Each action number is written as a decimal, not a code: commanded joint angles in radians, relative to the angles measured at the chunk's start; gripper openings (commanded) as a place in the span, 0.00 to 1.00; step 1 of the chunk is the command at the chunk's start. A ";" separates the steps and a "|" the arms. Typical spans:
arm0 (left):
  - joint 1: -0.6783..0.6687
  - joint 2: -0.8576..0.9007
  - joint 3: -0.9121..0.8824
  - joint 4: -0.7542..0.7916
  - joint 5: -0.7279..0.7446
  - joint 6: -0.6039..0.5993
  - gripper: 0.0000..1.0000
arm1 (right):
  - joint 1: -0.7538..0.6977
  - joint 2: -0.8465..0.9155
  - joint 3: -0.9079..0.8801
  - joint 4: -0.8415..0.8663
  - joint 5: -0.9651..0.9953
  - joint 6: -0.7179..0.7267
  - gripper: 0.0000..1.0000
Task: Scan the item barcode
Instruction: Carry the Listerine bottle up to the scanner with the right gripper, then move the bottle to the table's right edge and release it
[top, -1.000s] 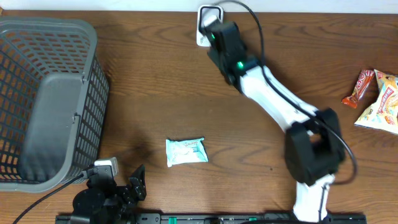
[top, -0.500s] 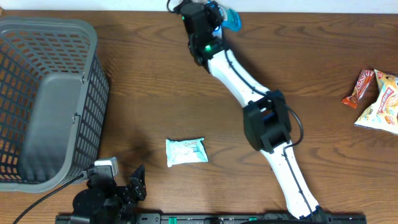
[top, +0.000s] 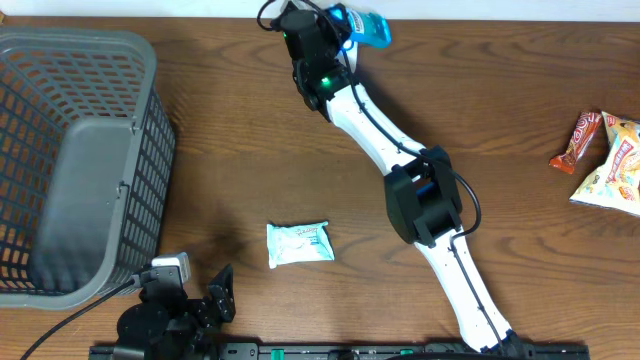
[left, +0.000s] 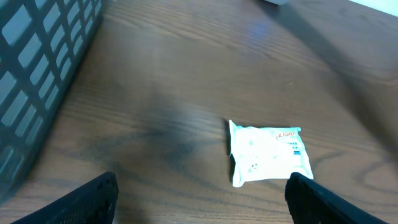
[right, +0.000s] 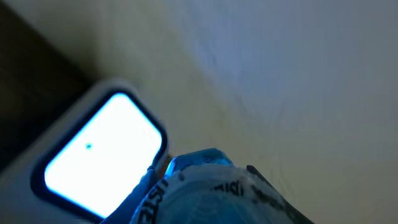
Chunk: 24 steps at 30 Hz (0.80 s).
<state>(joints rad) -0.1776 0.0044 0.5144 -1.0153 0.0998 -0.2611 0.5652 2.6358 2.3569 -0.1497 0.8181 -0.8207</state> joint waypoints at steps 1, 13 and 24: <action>0.004 -0.001 0.000 -0.001 0.005 0.010 0.86 | -0.041 -0.078 0.037 -0.085 0.100 0.078 0.26; 0.004 -0.001 0.000 -0.001 0.005 0.010 0.86 | -0.367 -0.132 0.023 -0.589 0.089 0.428 0.20; 0.004 -0.001 0.000 -0.001 0.005 0.010 0.86 | -0.694 -0.132 -0.112 -0.628 -0.050 0.502 0.24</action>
<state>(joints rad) -0.1776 0.0044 0.5144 -1.0153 0.0998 -0.2611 -0.0914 2.5641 2.2875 -0.7849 0.7712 -0.3729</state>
